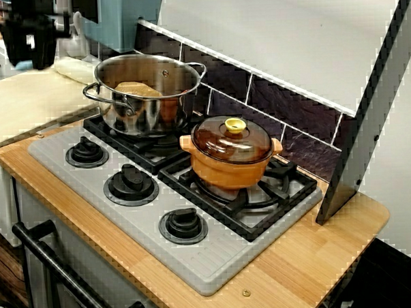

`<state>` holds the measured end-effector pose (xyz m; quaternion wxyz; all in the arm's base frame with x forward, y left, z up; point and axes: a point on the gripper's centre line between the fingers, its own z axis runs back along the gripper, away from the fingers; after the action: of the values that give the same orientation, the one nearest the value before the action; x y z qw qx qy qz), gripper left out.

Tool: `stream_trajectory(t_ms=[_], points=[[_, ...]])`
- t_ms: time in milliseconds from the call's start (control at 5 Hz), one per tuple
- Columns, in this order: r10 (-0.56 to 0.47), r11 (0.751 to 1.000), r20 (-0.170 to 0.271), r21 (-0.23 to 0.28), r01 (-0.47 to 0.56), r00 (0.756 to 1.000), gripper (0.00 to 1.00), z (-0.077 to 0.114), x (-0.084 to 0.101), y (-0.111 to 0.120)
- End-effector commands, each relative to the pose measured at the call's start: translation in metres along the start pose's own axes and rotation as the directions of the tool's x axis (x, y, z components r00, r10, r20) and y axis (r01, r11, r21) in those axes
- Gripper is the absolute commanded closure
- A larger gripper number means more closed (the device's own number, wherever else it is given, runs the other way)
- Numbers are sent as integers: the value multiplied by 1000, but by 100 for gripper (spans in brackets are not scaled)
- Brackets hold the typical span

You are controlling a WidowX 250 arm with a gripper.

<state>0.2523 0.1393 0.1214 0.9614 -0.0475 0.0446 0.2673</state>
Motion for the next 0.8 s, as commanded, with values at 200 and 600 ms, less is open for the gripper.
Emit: stream_trajectory(t_ms=[200, 600], points=[[-58, 998, 18, -16, 59, 998, 100, 43, -20, -24], [-128, 991, -31, -42, 127, 991, 100, 55, -37, -38]])
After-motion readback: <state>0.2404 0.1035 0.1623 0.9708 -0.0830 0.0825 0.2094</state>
